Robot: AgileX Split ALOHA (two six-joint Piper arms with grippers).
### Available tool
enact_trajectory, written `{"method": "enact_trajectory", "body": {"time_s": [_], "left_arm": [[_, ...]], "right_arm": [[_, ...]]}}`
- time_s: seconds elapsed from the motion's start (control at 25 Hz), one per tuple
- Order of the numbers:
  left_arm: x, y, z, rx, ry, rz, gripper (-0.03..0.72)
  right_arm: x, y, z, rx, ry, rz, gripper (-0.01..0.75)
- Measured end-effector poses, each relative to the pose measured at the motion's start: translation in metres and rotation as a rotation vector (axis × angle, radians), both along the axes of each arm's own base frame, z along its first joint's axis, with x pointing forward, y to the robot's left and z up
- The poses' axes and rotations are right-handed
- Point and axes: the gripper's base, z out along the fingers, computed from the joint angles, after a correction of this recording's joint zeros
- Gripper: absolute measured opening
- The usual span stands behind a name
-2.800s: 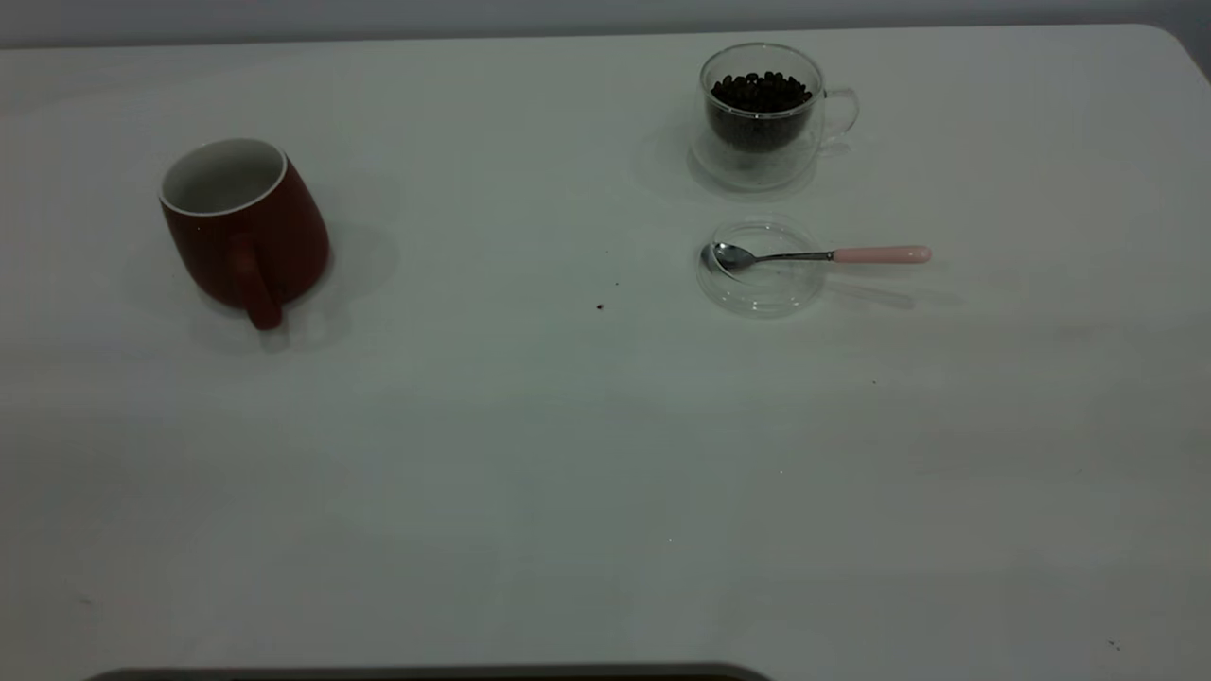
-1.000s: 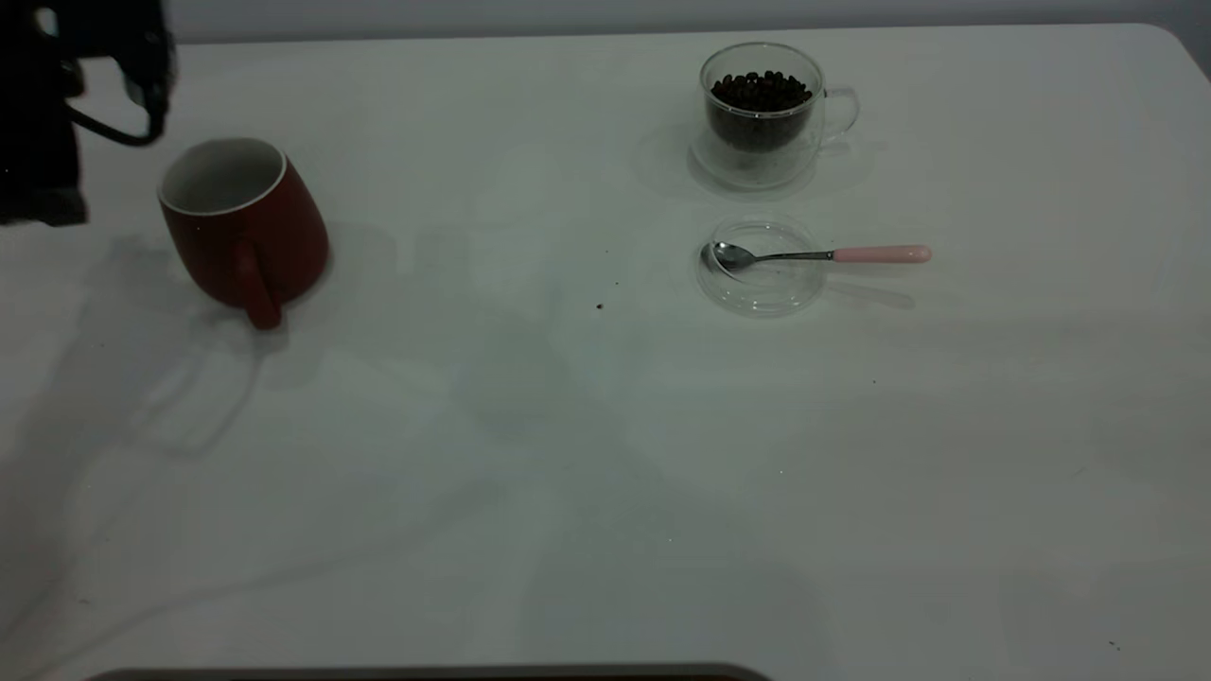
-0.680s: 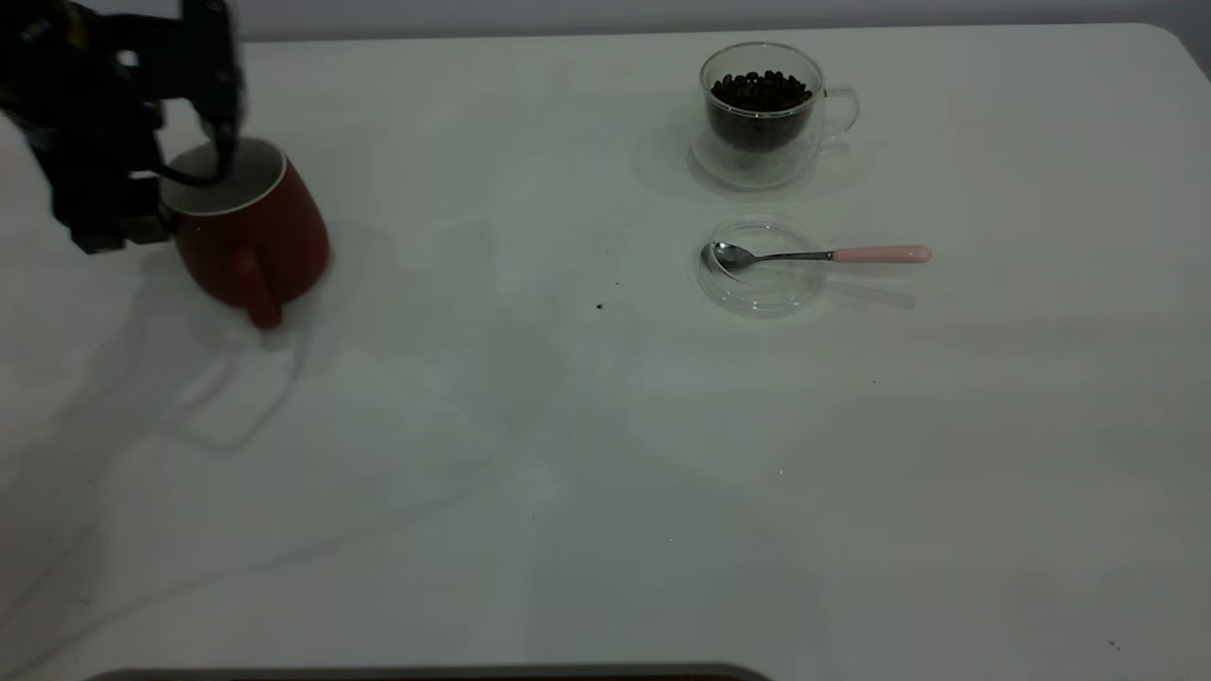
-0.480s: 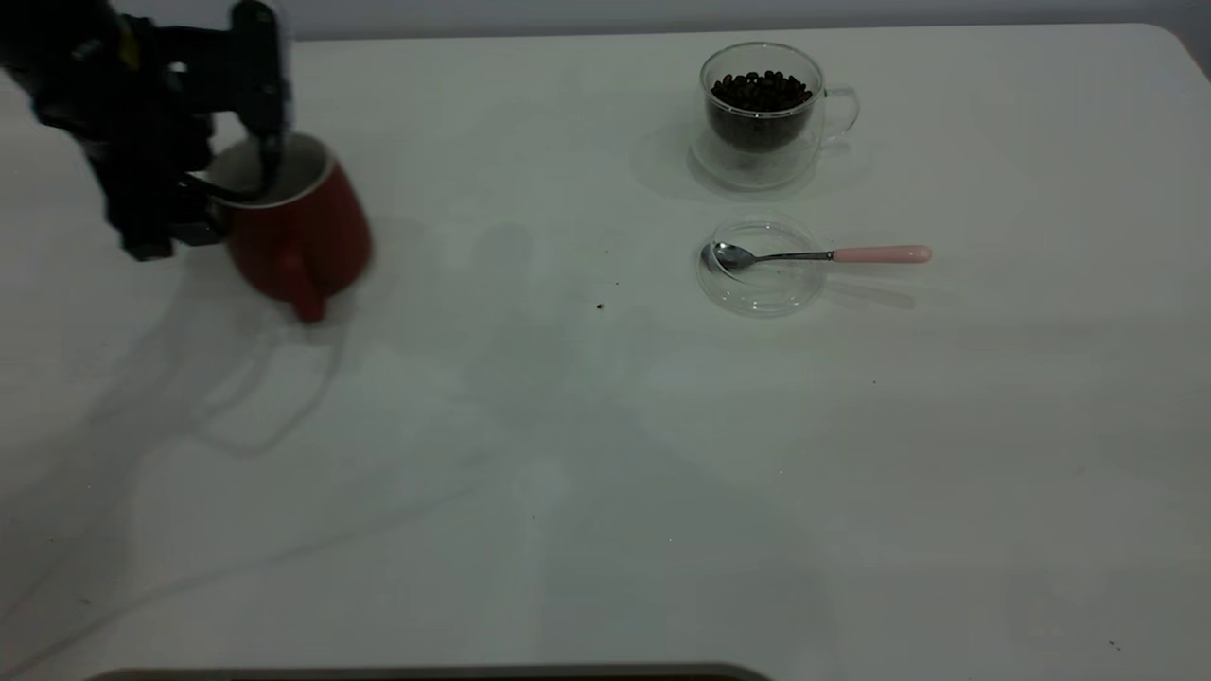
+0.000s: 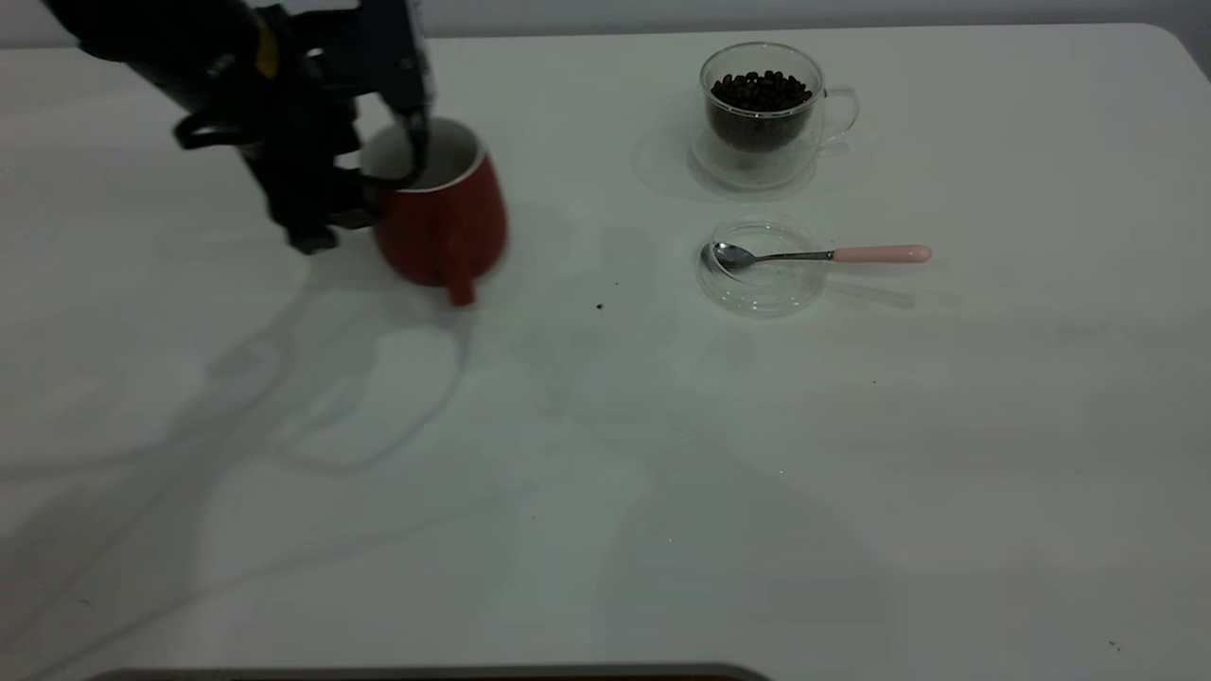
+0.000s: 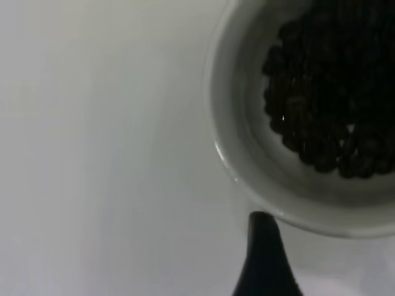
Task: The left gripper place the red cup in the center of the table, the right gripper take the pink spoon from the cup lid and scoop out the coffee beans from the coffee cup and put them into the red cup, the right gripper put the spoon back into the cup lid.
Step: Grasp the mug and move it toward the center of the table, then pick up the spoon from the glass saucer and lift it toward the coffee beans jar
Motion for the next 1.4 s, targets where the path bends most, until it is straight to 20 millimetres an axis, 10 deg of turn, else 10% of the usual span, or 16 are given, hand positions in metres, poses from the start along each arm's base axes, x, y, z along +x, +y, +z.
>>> {"method": "enact_trajectory", "body": {"time_s": [0.48,0.88,1.16,1.4], "left_arm": [[-0.003,-0.019,0.018,-0.119,-0.016,0.108,0.588],[-0.026,0.059,0.174,-0.332,-0.060,0.778,0.588],[-0.109,0.100,0.288,-0.423,-0.204,0.955,0.588],[-0.193,0.116,0.339,-0.473,-0.243,1.029,0.588]], "right_arm": [[0.000,0.000,0.000,0.000,0.000,0.000,0.581],[0.000,0.000,0.000,0.000,0.000,0.000,0.581],[0.000,0.000,0.000,0.000,0.000,0.000,0.581],[0.000,0.000,0.000,0.000,0.000,0.000,0.581]]}}
